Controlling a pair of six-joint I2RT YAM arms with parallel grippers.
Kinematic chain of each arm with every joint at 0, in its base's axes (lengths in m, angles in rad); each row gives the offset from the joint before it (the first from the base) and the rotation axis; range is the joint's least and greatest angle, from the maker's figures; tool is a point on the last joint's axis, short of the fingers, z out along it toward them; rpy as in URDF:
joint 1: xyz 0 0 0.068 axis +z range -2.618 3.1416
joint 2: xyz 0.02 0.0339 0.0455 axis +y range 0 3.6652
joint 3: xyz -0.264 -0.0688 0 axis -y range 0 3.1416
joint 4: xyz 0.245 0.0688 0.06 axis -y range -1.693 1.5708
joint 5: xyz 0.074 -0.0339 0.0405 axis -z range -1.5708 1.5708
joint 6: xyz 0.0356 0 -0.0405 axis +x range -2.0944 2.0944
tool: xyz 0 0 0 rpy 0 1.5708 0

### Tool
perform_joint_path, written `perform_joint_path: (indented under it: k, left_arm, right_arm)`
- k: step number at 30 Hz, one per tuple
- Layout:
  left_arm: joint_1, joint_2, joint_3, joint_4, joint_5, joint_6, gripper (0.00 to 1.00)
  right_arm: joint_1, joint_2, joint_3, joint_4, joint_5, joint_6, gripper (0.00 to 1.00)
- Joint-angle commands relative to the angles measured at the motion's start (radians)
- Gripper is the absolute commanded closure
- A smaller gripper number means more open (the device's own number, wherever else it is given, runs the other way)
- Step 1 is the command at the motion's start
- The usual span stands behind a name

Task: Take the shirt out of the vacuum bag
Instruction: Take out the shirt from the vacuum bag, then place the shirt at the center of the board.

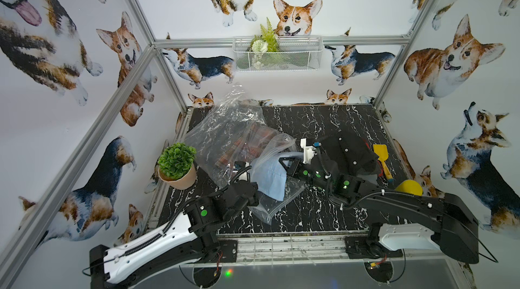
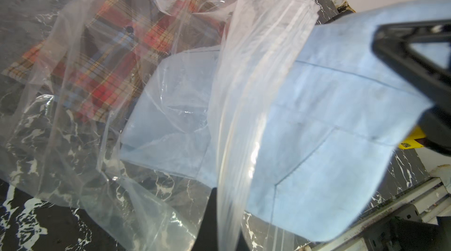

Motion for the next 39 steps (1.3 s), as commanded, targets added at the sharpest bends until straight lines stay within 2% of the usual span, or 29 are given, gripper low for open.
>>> perform_joint_path:
  k: [1, 10, 13, 17, 21, 24, 29, 37, 39]
  left_arm:
    - [0.001, -0.004, -0.006, 0.005, -0.012, -0.015, 1.00]
    - [0.001, -0.017, -0.032, 0.013, -0.008, -0.022, 1.00]
    - [0.001, -0.014, -0.038, 0.023, -0.001, -0.023, 1.00]
    - [0.001, -0.006, -0.034, 0.029, 0.004, -0.019, 1.00]
    - [0.002, 0.000, -0.026, 0.034, 0.005, -0.016, 1.00]
    - [0.002, 0.002, -0.021, 0.034, 0.004, -0.014, 1.00]
    - [0.001, -0.012, -0.030, 0.034, 0.008, -0.022, 1.00]
    - [0.001, -0.029, -0.042, 0.020, 0.007, -0.026, 1.00]
    - [0.002, -0.035, -0.044, 0.020, 0.004, -0.028, 1.00]
  right_arm:
    - [0.019, -0.111, 0.013, -0.091, 0.064, -0.042, 1.00]
    - [0.011, -0.429, 0.100, -0.443, 0.221, -0.156, 1.00]
    - [-0.067, -0.478, 0.157, -0.568, 0.199, -0.171, 1.00]
    - [-0.237, -0.519, 0.217, -0.651, 0.092, -0.184, 1.00]
    - [-0.416, -0.448, 0.361, -0.754, -0.035, -0.252, 1.00]
    - [-0.590, -0.393, 0.421, -0.763, -0.192, -0.264, 1.00]
    - [-0.885, -0.282, 0.430, -0.664, -0.490, -0.201, 1.00]
    - [-0.983, -0.085, 0.508, -0.547, -0.603, -0.234, 1.00]
    - [-0.986, -0.038, 0.514, -0.543, -0.600, -0.271, 1.00]
